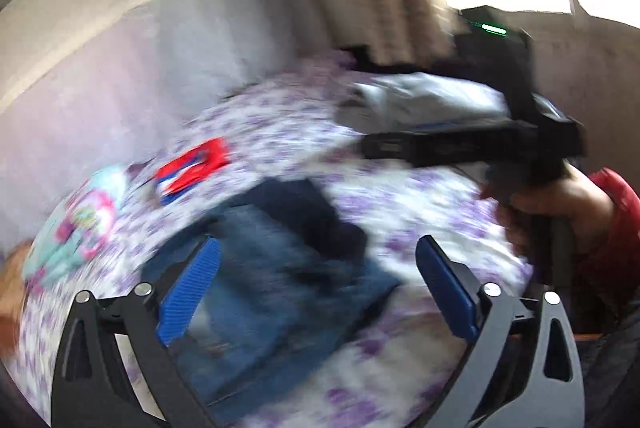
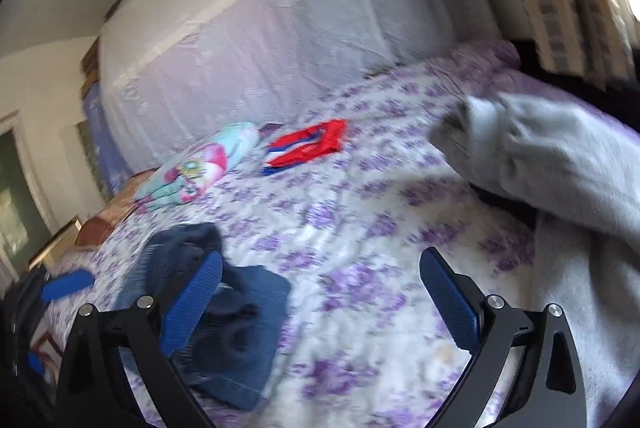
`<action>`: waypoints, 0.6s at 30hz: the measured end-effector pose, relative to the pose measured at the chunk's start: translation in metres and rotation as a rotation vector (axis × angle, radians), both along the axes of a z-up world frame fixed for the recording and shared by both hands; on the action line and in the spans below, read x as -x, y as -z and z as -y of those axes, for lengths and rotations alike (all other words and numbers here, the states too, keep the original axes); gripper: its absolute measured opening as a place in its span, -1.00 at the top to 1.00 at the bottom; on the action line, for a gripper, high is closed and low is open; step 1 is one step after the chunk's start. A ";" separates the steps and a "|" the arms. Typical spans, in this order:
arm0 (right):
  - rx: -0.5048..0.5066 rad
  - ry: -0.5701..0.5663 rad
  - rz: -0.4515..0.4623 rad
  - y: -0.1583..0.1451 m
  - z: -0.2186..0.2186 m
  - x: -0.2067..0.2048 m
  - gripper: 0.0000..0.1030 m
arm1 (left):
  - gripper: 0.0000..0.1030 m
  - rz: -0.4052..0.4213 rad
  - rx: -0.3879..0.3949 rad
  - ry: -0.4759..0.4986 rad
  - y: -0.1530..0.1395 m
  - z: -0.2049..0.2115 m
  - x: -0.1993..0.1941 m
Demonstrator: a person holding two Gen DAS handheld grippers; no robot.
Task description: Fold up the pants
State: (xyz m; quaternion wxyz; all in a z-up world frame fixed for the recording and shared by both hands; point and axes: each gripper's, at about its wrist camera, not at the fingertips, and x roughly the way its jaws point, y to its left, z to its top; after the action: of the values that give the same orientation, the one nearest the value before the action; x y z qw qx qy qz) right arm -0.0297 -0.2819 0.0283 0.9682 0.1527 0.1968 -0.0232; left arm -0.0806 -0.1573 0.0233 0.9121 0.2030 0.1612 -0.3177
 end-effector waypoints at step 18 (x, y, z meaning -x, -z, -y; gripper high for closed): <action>0.157 -0.210 -0.229 0.020 -0.072 -0.053 -0.93 | -0.91 -0.445 0.114 -0.218 0.034 -0.068 -0.102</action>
State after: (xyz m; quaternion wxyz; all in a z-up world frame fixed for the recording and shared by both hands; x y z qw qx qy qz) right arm 0.0235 -0.2098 0.0081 0.9455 0.0518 0.3183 0.0456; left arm 0.0211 -0.0892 -0.0105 0.8930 0.0576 0.3606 -0.2631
